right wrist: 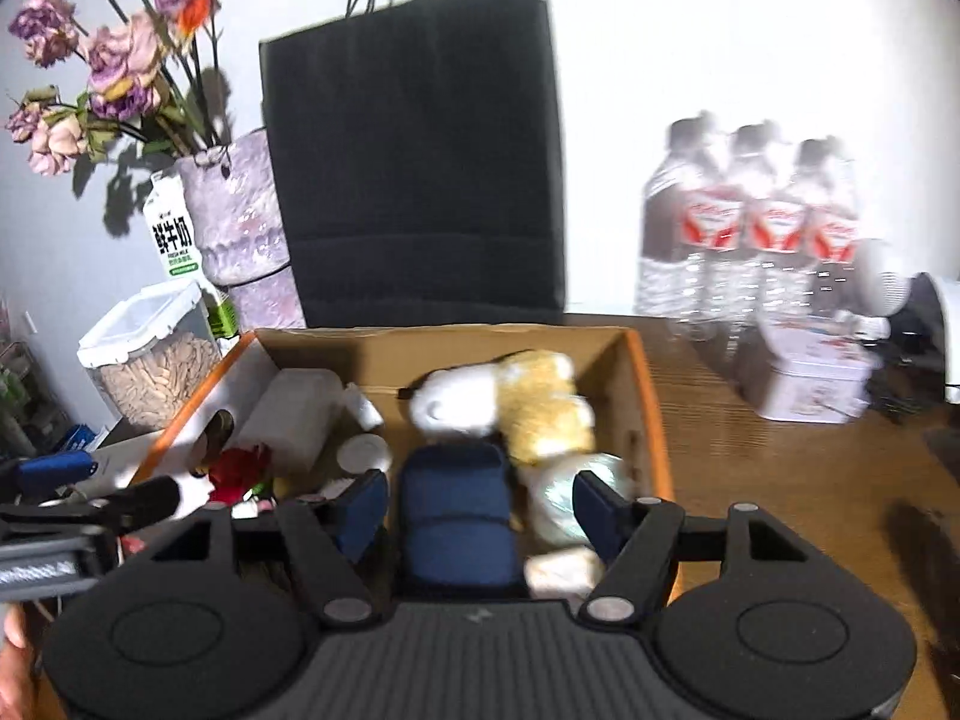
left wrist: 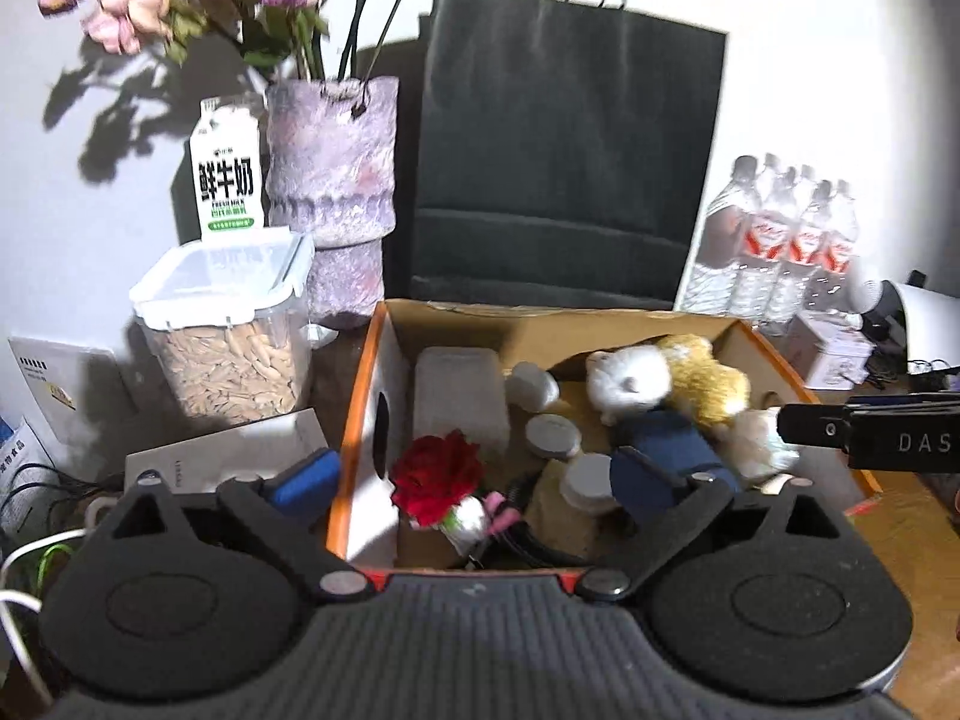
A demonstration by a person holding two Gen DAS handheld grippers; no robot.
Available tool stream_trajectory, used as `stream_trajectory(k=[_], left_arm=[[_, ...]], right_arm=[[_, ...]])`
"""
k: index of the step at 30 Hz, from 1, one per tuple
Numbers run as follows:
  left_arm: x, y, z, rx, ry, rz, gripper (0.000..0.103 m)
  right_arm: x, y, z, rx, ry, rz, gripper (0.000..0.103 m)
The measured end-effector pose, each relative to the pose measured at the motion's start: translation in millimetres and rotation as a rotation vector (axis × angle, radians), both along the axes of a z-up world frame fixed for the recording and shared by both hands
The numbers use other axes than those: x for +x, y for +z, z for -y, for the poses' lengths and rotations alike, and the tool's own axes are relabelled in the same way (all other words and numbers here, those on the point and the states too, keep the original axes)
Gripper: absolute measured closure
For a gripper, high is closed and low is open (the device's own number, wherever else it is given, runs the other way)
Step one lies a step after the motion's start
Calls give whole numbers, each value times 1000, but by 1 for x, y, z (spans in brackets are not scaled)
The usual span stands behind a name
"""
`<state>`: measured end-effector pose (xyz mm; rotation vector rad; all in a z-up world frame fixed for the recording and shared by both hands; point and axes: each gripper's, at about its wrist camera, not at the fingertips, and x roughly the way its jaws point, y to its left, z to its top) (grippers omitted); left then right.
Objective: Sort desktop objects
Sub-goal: 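Release the pouch into the box while the right tool releases the cap, then withdraw, then grasp the orange wrapped candy with the left tool while the right grasps the purple cloth bag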
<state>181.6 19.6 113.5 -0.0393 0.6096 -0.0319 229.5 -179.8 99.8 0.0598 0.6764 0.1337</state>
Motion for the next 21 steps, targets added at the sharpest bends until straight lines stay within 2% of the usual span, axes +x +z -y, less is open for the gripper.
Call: stream_trajectory(k=[2, 4, 6, 9, 15, 18, 21], left_arm=[[-15, 9, 4, 10, 0, 12, 3], [-30, 16, 9, 27, -2, 33, 0], [-48, 21, 15, 60, 4, 55, 0], [-75, 19, 22, 90, -1, 73, 0], [-147, -9, 31, 82, -26, 47, 0], [-187, -27, 41, 95, -75, 65, 0], [-225, -46, 53, 67, -135, 74, 0]], right_arm=[[-20, 8, 7, 0, 0, 20, 33], [-40, 12, 12, 8, 2, 43, 23], [-59, 13, 14, 6, 6, 60, 19], [-93, 3, 17, -5, 10, 72, 19], [-182, -26, 26, -8, 58, 77, 19], [-222, -42, 26, -23, 94, 87, 19], [-255, -55, 31, -26, 108, 92, 19]])
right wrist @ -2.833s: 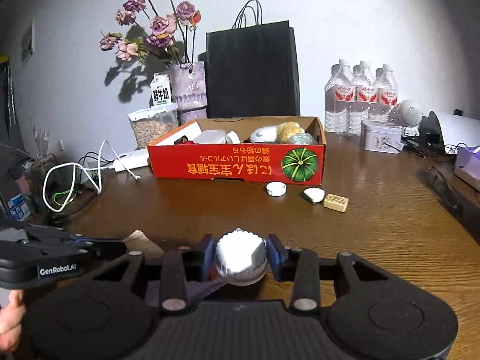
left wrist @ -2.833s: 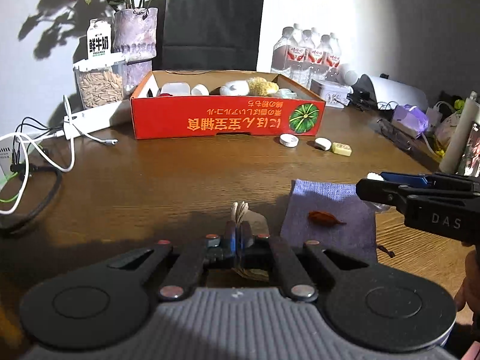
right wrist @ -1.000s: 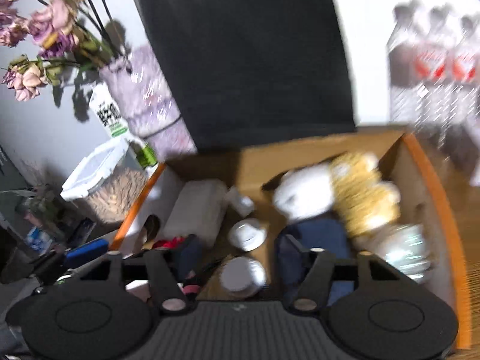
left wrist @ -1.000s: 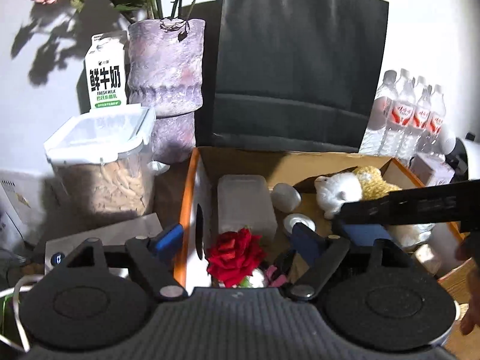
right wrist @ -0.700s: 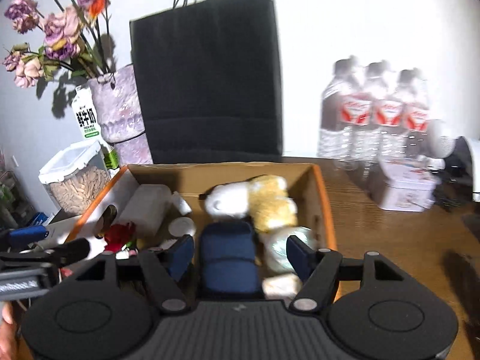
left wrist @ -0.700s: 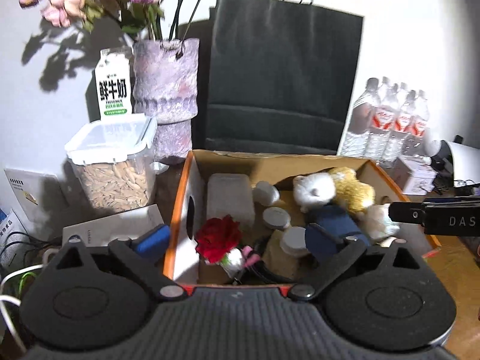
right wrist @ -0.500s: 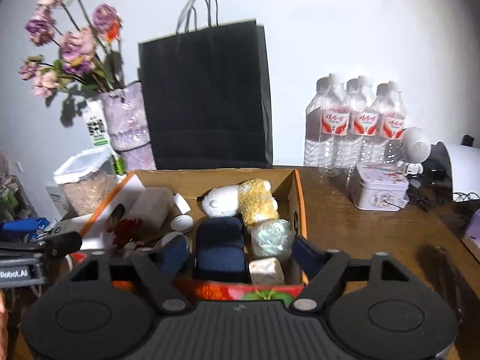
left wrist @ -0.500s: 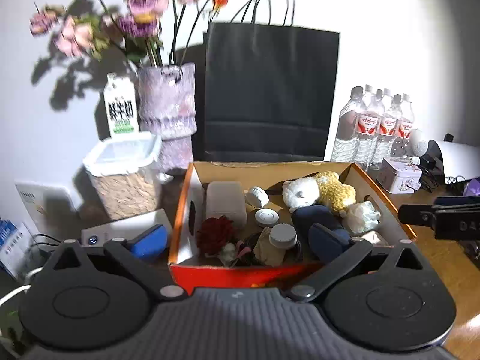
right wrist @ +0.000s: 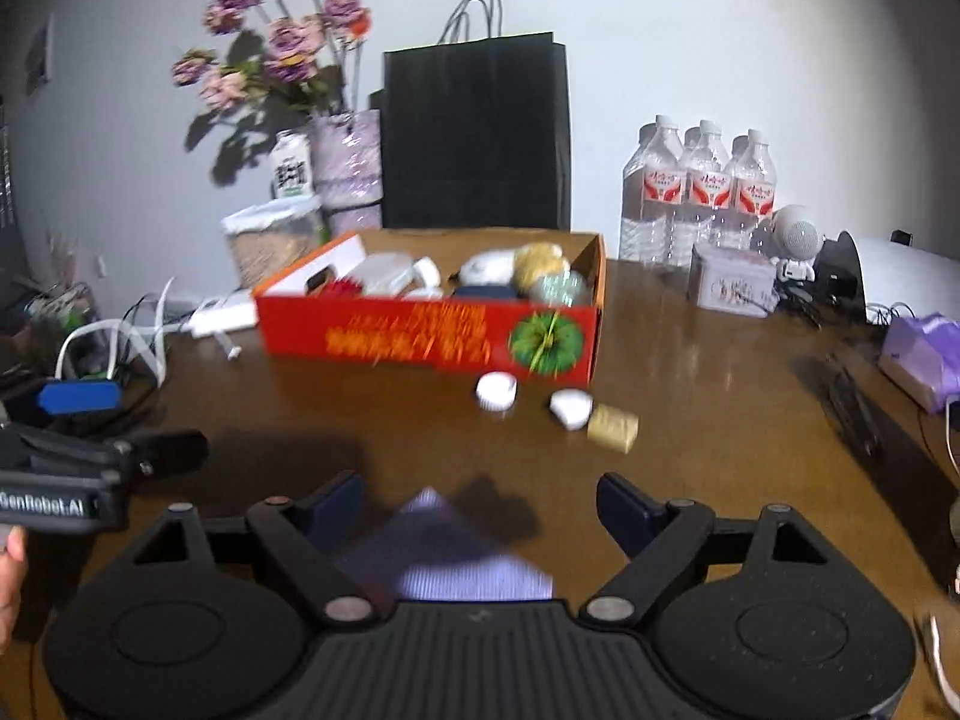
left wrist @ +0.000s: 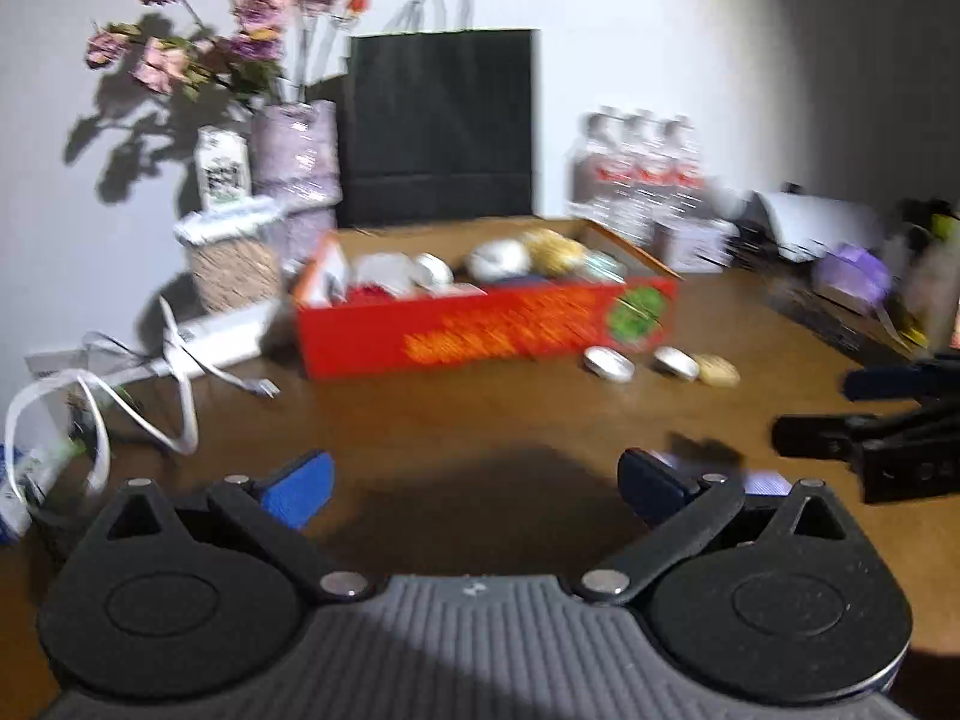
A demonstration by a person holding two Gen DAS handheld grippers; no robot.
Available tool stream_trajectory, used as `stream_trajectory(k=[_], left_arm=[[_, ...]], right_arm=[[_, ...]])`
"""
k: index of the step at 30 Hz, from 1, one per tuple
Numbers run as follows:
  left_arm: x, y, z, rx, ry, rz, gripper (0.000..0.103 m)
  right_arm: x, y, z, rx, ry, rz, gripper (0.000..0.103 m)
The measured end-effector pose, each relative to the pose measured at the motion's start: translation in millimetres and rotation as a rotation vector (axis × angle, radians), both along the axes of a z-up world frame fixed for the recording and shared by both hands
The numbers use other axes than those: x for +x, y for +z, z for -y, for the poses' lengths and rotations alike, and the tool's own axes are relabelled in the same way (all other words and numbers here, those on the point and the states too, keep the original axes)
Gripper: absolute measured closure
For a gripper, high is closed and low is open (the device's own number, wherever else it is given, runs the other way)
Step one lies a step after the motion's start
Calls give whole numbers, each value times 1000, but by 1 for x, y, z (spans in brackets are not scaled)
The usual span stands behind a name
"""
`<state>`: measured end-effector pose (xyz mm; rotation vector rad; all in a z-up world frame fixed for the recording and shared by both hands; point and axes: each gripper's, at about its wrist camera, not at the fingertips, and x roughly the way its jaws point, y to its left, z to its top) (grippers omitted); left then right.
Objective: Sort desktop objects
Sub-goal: 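Grasp the orange wrapped candy with the left tool while the right grasps the purple cloth bag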
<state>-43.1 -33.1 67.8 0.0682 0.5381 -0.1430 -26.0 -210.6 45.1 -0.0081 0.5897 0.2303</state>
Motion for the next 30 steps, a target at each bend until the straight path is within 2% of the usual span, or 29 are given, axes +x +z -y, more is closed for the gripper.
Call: stream_trajectory(k=[4, 6, 8, 10, 11, 12, 14, 17, 20, 23, 27, 30], left_arm=[[-44, -23, 15, -59, -153, -9, 1], [-54, -32, 23, -46, -220, -19, 5], [-56, -35, 30, -16, -235, 0, 9], [-50, -37, 35, -18, -234, -7, 14], [-43, -37, 37, -30, -230, -25, 25], [-36, -37, 40, -38, -235, -44, 40], [-22, -37, 47, -48, -267, -60, 48], [-3, -39, 59, -28, -284, -64, 48], [10, -45, 73, -33, -333, -100, 41], [17, -53, 82, -5, -335, -127, 41], [18, -59, 84, 17, -357, -138, 57], [19, -58, 80, 14, -359, -141, 61]], right_arm=[[-34, -12, 12, 14, 26, 21, 21], [-43, -15, 17, 43, 54, 17, 21], [-46, -17, 20, 43, 60, 17, 21], [-45, -16, 24, 46, 41, 12, 21], [-43, -16, 27, 55, 33, 10, 21], [-41, -15, 29, 63, 28, 9, 21], [-38, -15, 32, 69, 21, 10, 21], [-32, -16, 36, 61, -1, 0, 21], [-29, -21, 43, 70, -14, -24, 21], [-29, -24, 46, 78, -15, -35, 21], [-26, -27, 45, 77, -7, -44, 21], [-22, -30, 39, 81, 7, -58, 21]])
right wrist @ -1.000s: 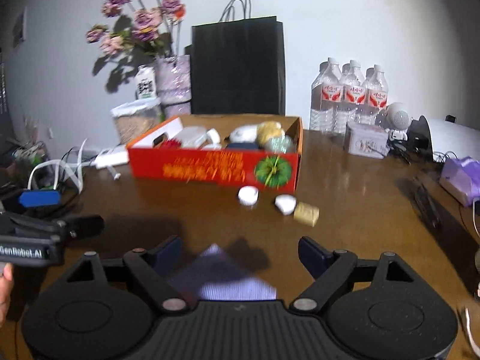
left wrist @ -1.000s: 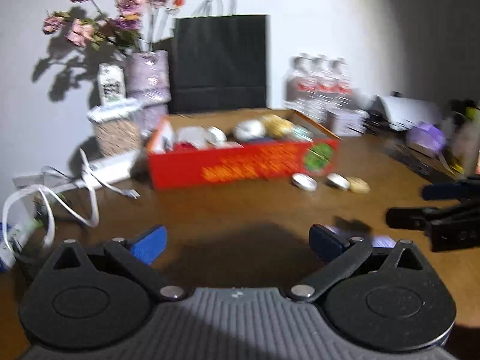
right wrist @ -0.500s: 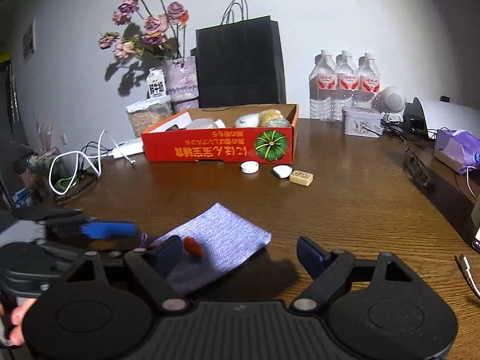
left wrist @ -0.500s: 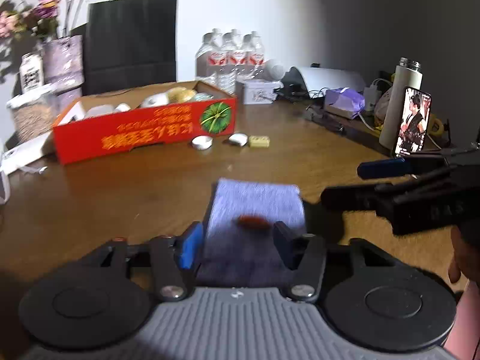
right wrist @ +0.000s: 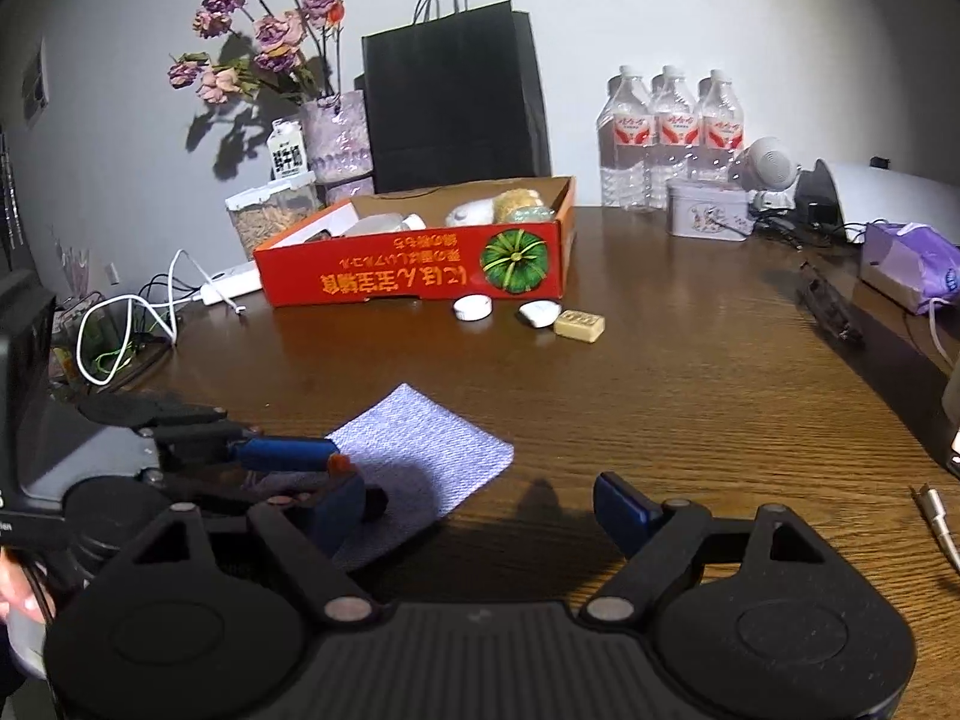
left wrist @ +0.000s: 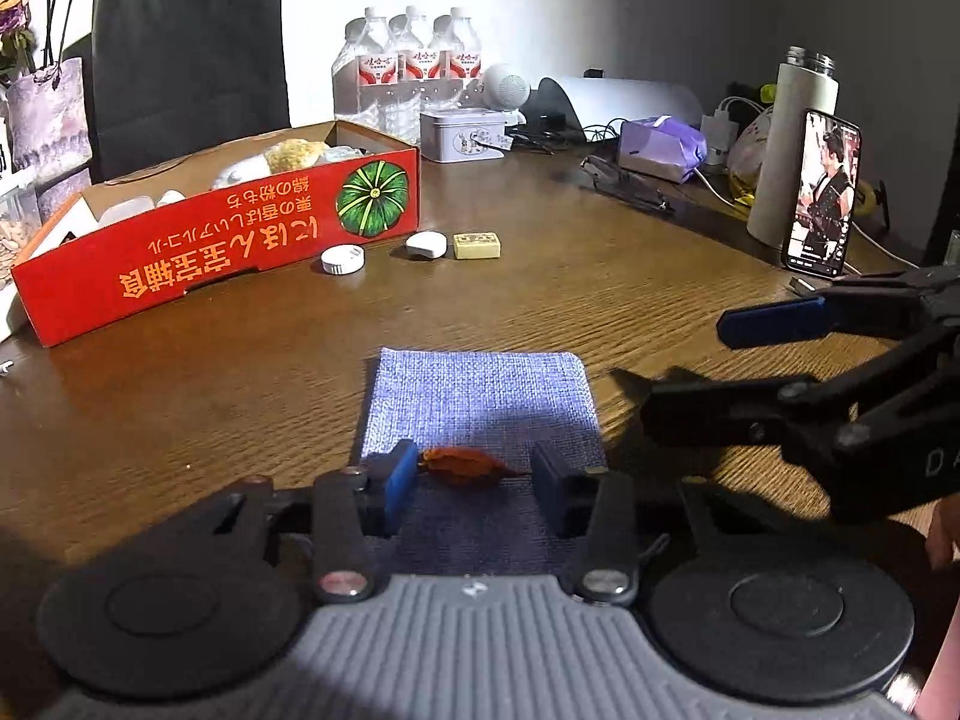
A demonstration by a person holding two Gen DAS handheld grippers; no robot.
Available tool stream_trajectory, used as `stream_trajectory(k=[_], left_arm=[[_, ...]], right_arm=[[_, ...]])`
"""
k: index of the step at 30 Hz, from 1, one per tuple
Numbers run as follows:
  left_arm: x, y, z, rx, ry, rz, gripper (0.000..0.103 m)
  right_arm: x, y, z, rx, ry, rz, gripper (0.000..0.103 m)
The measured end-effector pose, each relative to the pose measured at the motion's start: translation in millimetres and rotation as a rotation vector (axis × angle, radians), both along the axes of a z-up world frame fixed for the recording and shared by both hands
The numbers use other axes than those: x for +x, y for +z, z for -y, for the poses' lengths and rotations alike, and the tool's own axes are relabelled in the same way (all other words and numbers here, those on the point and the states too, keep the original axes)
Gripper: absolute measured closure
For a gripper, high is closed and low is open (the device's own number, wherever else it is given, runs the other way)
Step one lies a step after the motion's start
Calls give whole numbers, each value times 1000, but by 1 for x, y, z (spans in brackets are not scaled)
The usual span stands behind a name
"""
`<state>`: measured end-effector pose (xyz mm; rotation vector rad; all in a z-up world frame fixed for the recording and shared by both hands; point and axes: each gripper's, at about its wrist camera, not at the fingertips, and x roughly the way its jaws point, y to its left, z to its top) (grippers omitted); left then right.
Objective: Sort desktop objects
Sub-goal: 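Grasp the orange wrapped candy with the left tool while the right grasps the purple cloth bag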
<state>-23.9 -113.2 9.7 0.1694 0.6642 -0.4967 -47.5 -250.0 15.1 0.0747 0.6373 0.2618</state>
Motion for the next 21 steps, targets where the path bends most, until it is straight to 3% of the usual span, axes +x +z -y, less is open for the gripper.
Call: stream_trajectory(k=[4, 7, 13, 19, 21], left_arm=[[-2, 10, -12, -22, 50, 11, 61], [-8, 26, -39, -70, 104, 45, 61], [-17, 36, -101, -79, 273, 73, 61], [-27, 34, -137, -89, 345, 71, 61], [-29, 32, -144, -99, 358, 67, 60]], right_arm=[[6, -5, -12, 23, 21, -35, 23], [12, -7, -25, 12, 38, -56, 23], [39, -19, -60, -15, 37, -105, 18], [66, -21, -106, -81, 94, -94, 18], [70, -22, -123, -161, 93, -84, 21]])
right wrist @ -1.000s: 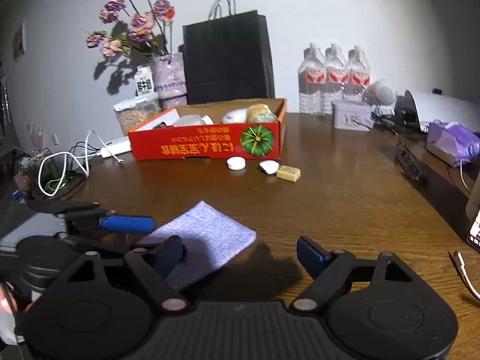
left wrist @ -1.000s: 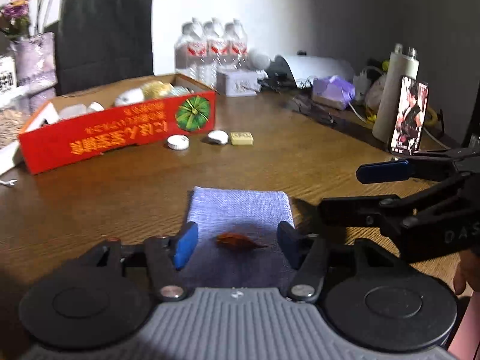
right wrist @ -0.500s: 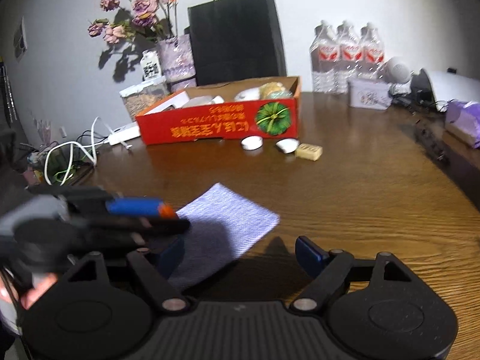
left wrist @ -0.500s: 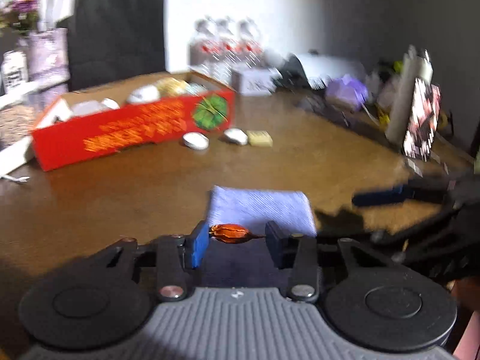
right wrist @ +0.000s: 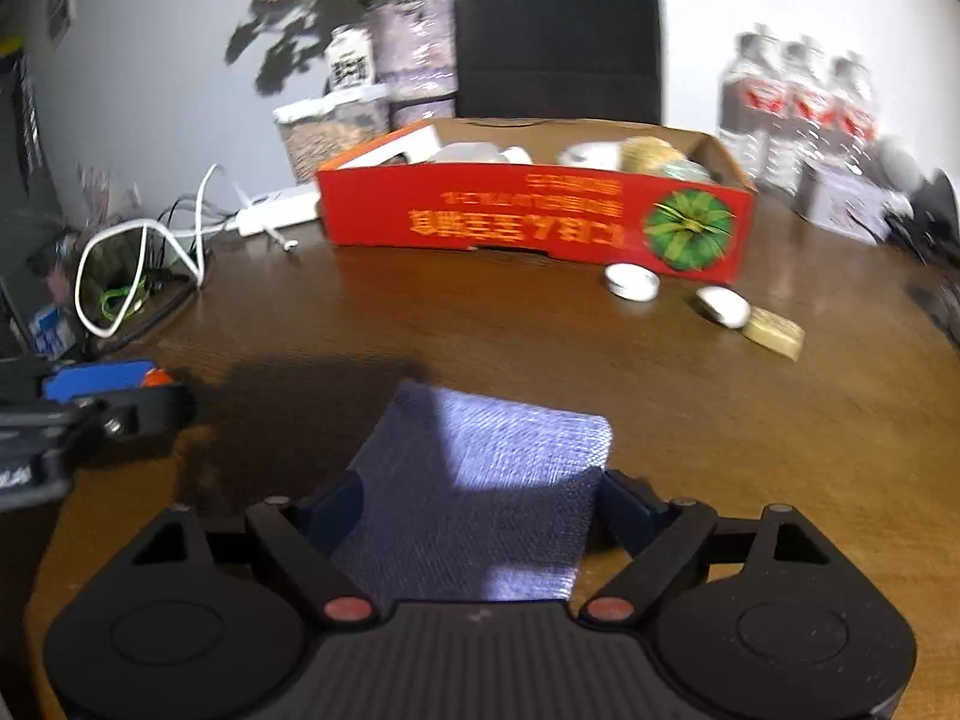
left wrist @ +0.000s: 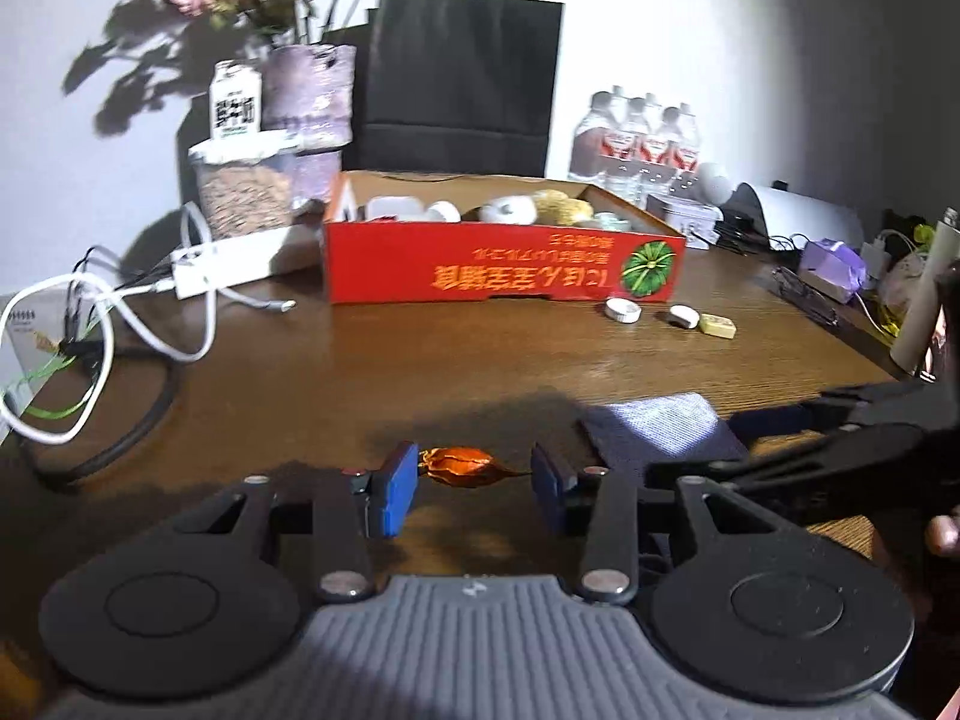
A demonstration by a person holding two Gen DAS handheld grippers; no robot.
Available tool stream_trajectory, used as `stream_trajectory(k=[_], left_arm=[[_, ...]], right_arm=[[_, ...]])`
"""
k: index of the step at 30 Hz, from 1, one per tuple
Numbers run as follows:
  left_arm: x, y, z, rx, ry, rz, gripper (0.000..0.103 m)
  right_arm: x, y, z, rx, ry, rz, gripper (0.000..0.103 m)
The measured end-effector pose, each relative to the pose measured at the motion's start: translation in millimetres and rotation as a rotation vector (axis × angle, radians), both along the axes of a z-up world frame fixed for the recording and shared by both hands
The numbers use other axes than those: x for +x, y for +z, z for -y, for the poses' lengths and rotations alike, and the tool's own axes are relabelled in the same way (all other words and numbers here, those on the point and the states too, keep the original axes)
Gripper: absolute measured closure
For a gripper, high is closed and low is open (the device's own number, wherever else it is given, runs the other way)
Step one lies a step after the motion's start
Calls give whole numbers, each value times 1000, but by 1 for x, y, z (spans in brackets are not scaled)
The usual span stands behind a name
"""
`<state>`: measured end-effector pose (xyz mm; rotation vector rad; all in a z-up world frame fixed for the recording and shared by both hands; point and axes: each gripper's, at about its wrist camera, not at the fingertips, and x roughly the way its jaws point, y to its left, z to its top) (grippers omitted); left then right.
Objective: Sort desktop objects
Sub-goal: 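Grasp the orange wrapped candy with the left tool while the right grasps the purple cloth bag, then carry the orange candy with the left tool while the right carries the purple cloth bag to the box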
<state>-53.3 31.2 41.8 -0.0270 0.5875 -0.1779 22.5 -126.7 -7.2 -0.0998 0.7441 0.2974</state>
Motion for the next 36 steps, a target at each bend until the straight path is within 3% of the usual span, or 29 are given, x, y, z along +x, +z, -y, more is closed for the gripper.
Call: stream_trajectory(k=[5, 8, 10, 12, 18, 26, 31, 36], left_arm=[[-12, -3, -13, -19, 18, -5, 60], [-15, -6, -13, -32, 9, -11, 60], [-15, -7, -9, -40, -3, -19, 60], [-17, -5, -3, -43, -21, -20, 60], [-29, -2, 15, -17, -63, -3, 60], [-31, 2, 26, -1, -61, -4, 61], [-18, 15, 25, -19, -67, 16, 60], [20, 45, 18, -19, -64, 83, 61]], right_arm=[[-19, 3, -13, -54, 32, 61, 35], [-32, 5, -12, -56, 48, 80, 59], [-40, 5, -14, -81, 48, 91, 83], [-48, 5, -12, -112, 11, 104, 99], [-71, 13, 27, -19, -71, 112, 101], [-99, 47, 57, 73, -136, 253, 102], [-87, 66, 55, 80, -95, 293, 102], [-49, 101, 49, 63, -48, 386, 102]])
